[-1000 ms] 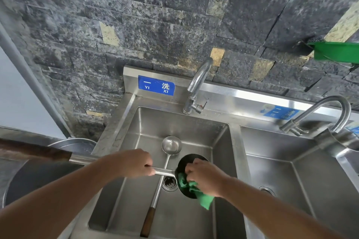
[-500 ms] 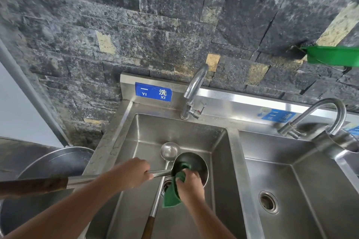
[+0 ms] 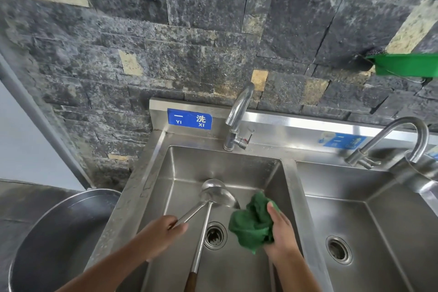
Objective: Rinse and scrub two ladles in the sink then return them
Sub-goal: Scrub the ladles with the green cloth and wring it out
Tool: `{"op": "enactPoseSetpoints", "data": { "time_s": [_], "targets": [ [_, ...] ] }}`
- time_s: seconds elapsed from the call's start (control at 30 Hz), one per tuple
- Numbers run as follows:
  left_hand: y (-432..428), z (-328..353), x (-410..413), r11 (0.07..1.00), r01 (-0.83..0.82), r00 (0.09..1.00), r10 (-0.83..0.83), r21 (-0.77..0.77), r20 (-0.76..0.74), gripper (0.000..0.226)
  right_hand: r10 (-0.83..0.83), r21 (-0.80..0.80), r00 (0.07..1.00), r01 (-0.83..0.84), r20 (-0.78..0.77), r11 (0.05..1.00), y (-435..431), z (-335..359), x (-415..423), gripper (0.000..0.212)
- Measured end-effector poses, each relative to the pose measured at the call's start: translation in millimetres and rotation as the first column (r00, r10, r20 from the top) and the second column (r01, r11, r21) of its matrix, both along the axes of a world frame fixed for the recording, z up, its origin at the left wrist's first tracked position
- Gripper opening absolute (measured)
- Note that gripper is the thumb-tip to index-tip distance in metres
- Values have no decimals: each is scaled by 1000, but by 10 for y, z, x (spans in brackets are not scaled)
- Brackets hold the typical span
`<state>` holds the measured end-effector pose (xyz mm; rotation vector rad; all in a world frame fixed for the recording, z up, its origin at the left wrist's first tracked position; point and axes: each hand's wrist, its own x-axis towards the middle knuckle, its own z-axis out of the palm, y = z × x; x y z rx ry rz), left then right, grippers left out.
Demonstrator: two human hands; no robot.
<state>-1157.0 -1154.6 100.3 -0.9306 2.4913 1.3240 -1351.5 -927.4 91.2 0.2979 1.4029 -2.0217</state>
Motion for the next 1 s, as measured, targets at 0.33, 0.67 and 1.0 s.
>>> {"op": "enactPoseSetpoints", "data": {
  "time_s": [0.33, 0.67, 1.0],
  "targets": [
    [-15, 29, -13, 935, 202, 974, -222, -293, -35, 53, 445, 412, 873, -338, -198, 846, -330, 264, -242, 29],
    [87, 189, -146, 876, 276, 961, -264, -395, 87, 49, 954, 954, -22, 20, -300, 300, -935, 672, -105, 25],
    [65, 177, -77, 944, 136, 990, -142, -301, 0, 46, 577, 657, 430, 49, -694, 752, -492, 181, 129, 35]
  ]
}}
